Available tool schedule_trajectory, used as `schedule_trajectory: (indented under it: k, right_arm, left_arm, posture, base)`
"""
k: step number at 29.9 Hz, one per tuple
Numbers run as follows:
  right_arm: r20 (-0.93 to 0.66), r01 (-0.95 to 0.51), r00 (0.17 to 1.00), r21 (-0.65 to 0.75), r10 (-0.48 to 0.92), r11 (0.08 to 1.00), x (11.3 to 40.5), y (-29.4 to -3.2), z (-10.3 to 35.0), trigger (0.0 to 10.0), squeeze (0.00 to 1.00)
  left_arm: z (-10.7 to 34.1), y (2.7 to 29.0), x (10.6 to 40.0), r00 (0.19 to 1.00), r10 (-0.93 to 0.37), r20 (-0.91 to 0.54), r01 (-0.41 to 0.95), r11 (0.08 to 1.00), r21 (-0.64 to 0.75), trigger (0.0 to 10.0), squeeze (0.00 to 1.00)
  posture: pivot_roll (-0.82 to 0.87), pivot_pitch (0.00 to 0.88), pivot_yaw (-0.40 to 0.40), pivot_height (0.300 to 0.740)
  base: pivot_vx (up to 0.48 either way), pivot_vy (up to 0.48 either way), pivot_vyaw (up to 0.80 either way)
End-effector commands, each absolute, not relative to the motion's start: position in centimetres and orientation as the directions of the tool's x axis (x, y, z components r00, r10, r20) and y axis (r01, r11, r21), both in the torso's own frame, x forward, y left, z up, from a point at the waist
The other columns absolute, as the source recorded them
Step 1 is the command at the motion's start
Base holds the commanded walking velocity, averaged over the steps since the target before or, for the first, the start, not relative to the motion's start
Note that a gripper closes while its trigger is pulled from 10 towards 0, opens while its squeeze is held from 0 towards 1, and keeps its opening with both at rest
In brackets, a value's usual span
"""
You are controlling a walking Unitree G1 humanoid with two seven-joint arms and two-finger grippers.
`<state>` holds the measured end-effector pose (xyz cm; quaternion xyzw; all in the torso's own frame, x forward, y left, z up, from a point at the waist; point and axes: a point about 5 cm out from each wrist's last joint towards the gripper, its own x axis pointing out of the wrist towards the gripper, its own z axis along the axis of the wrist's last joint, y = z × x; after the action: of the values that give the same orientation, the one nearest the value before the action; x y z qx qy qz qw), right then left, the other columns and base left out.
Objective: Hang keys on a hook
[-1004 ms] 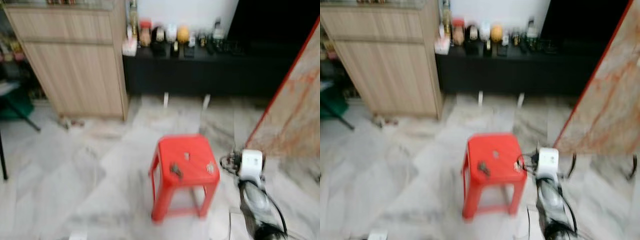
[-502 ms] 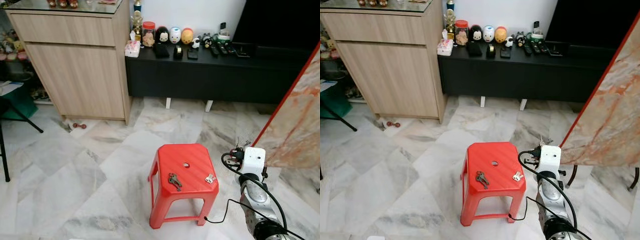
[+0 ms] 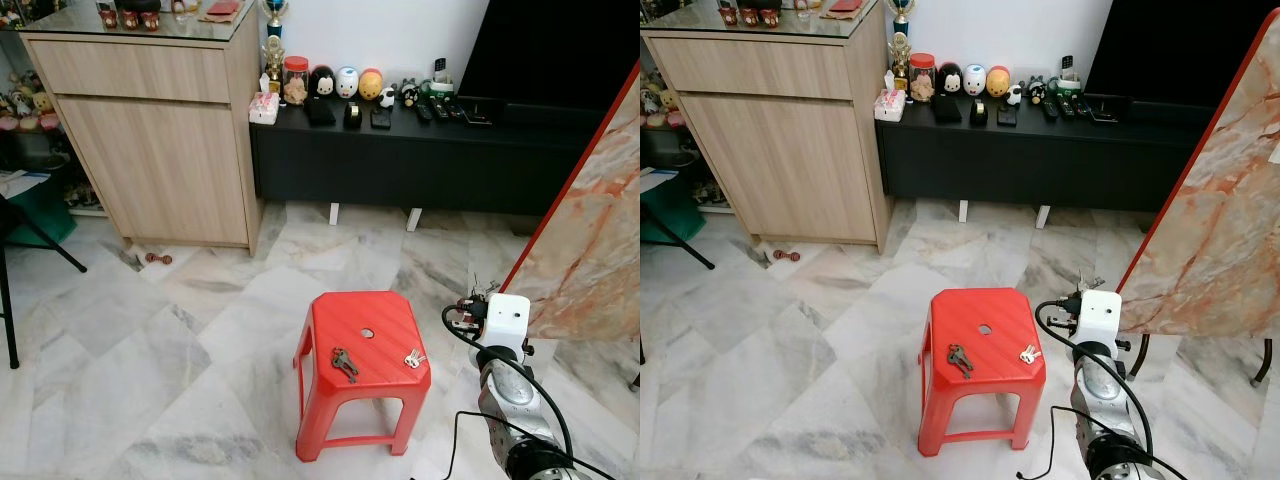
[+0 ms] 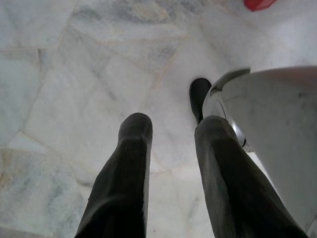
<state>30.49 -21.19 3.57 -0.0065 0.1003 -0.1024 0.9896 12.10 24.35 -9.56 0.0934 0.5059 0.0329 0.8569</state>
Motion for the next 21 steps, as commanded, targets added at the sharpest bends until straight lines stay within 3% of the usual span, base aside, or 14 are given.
schedule_trajectory:
  k: [1, 21]
  right_arm:
    - [-0.164, 0.219, 0.961, -0.043, -0.224, 0.975, 31.0, -21.6, 4.4, 10.0, 0.0]
    - [-0.157, 0.237, 0.959, -0.024, -0.237, 0.971, 31.9, -21.6, 5.3, 10.0, 0.0]
  left_arm:
    - [-9.7, 23.8, 12.2, 0.468, 0.14, -0.872, 0.069, 0.978, 0.195, 10.0, 0.0]
    - [-9.6, 25.3, 10.9, 0.462, 0.163, -0.871, 0.044, 0.977, 0.207, 10.0, 0.0]
  posture:
    - [0.05, 0.0, -0.108, 0.74]
    - [0.05, 0.0, -0.102, 0.74]
  base:
    - [0.0, -0.36, 0.0]
    - [0.0, -0.378, 0.0]
